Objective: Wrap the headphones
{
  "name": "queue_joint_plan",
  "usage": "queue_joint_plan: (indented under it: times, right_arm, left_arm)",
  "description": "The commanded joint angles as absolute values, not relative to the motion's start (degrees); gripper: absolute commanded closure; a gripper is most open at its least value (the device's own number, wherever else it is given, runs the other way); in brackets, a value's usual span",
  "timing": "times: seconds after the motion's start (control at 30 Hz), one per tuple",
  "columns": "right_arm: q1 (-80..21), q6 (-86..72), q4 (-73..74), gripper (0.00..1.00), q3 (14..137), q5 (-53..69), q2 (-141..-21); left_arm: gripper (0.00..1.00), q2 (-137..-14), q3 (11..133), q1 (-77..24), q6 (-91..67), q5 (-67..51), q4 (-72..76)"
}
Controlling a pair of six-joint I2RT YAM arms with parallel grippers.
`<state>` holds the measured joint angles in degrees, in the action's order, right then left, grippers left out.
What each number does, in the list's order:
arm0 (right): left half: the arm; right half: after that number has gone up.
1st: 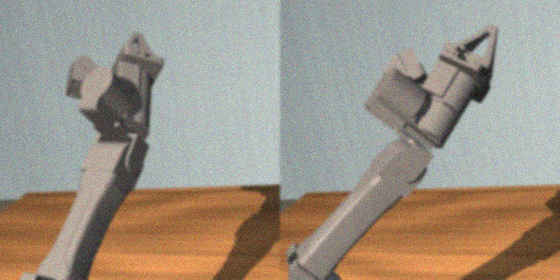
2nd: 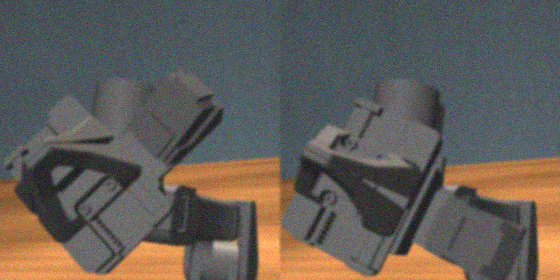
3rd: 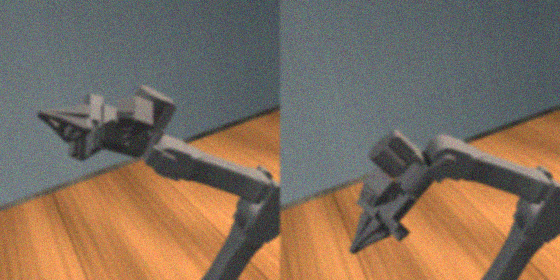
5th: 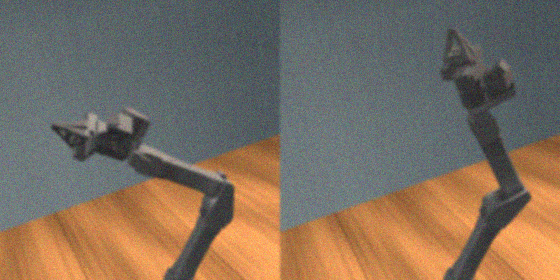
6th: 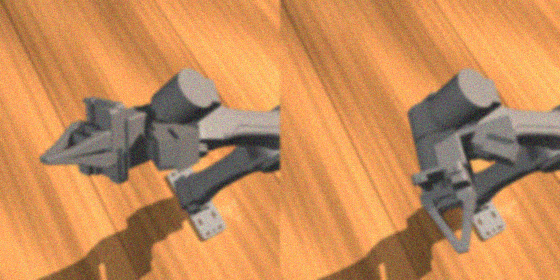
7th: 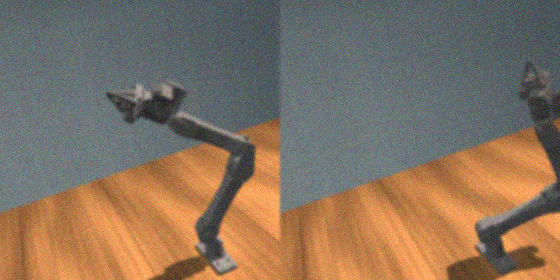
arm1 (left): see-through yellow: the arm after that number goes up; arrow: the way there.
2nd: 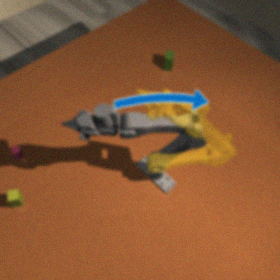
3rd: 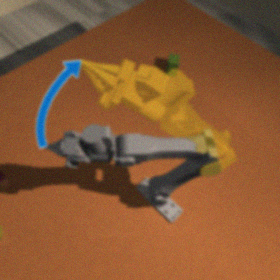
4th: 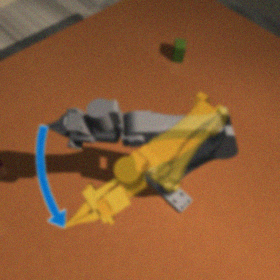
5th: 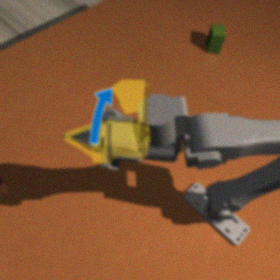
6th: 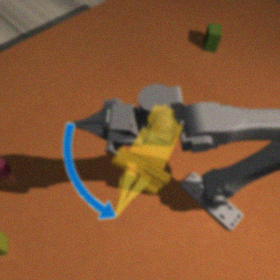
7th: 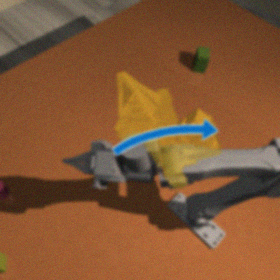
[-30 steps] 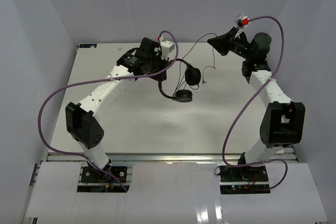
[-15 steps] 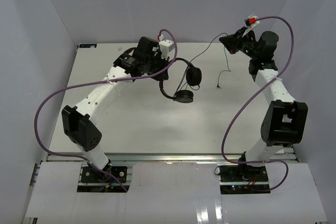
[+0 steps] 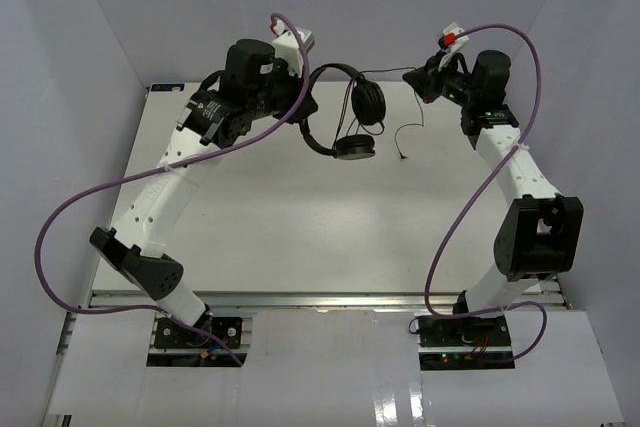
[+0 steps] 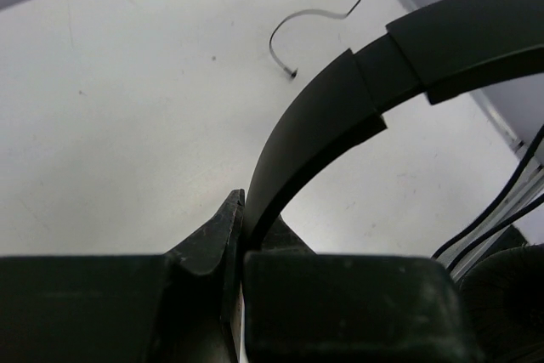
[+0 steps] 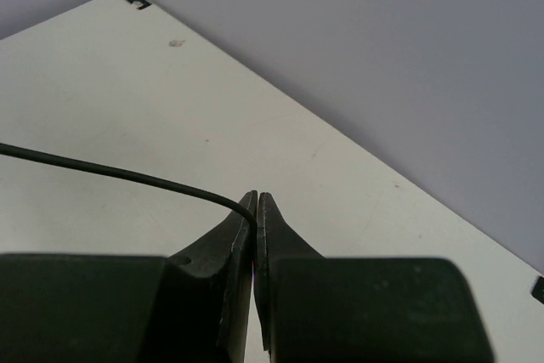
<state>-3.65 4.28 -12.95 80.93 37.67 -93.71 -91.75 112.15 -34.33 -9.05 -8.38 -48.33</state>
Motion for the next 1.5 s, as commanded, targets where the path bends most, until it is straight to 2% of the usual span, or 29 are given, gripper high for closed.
queue_joint_plan:
  times: [0.0,0.2,0.5,0.73,0.93,1.07,1.23,1.47]
  right_arm:
    - [-10.09,11.83,-5.17,0.92,82.02,34.41,-93.2]
    - [-16.98,12.03,-7.58,0.92,74.32,37.05,-92.83]
    - [-21.55,4.37,-17.37,0.92,67.38,51.43,-93.67]
    - [-25.75,-2.21,-26.93,0.92,62.56,61.12,-96.46]
    - [-26.19,-2.85,-31.15,0.92,56.39,63.03,-92.39]
    - [-27.67,2.55,-25.36,0.92,55.01,61.57,-88.32]
    - [-32.35,14.57,-8.34,0.92,58.86,52.91,-85.38]
    - [-38.59,27.1,15.4,0.92,72.04,29.41,-86.45]
  left_arm:
    - [1.0,-88.31,120.09,-34.54,-13.65,-8.05,-45.63]
    - [1.0,-91.45,127.87,-34.46,-15.63,-3.06,-42.62]
    - [1.0,-96.01,132.49,-33.67,-18.07,1.73,-37.22]
    - [1.0,-97.36,132.65,-32.89,-16.51,9.37,-35.09]
    - [1.0,-97.48,128.36,-29.3,-13.89,16.25,-34.79]
    - [1.0,-98.98,123.89,-25.01,-14.58,16.14,-32.87]
    - [1.0,-103.13,123.02,-22.77,-14.81,16.76,-31.19]
    - [1.0,-110.41,122.56,-22.68,-11.4,20.09,-30.94]
